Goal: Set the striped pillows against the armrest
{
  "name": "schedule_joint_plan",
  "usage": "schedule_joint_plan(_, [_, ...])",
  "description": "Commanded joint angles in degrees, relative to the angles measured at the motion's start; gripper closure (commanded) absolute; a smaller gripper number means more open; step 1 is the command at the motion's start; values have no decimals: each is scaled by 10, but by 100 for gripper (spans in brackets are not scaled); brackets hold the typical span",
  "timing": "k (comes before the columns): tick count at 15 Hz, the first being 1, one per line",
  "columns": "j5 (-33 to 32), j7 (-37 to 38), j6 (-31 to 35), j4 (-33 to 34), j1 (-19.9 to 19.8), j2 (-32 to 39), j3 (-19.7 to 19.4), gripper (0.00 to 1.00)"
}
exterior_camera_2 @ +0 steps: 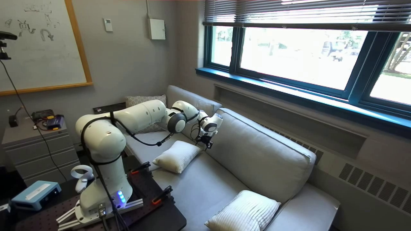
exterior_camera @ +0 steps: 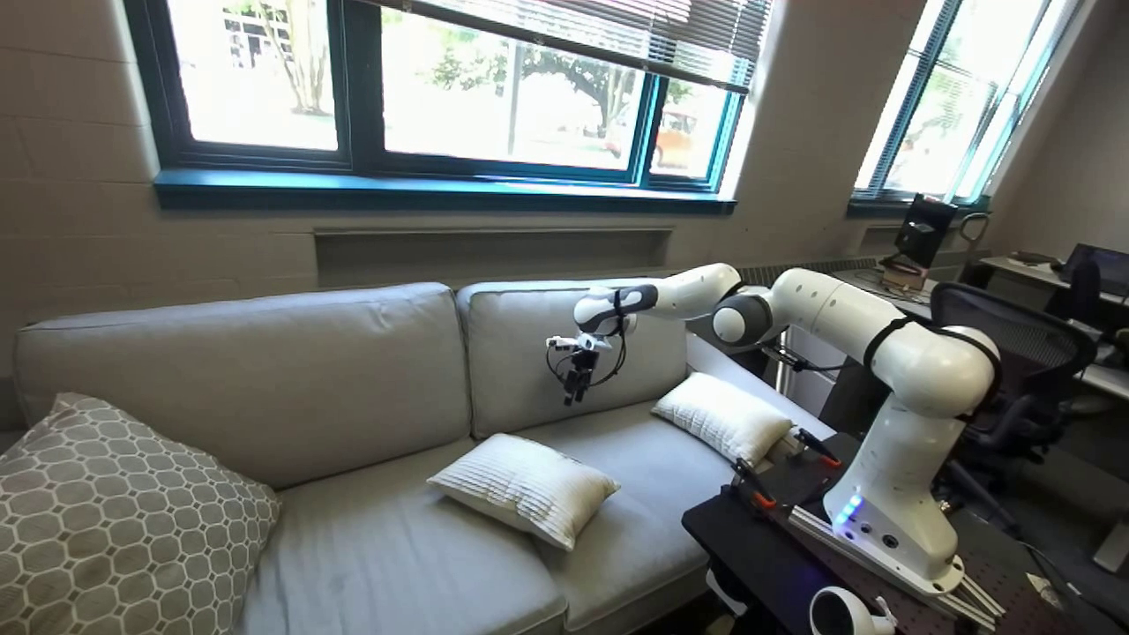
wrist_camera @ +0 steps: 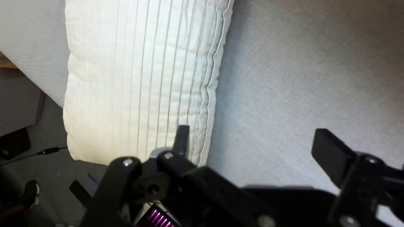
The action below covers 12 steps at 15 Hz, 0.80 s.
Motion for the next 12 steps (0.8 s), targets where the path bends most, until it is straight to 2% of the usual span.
schedule_joint_plan(1, [-11, 3, 12, -11, -10, 0, 26, 0])
schedule_joint_plan(5, [13, 14, 46, -61, -2, 3, 57, 0])
schedule_joint_plan(8, [43, 62, 105, -132, 6, 6, 72, 0])
schedule_joint_plan(9, [134, 37, 125, -162, 36, 8, 14, 0])
schedule_joint_plan(12, [212, 32, 174, -216, 48, 16, 26, 0])
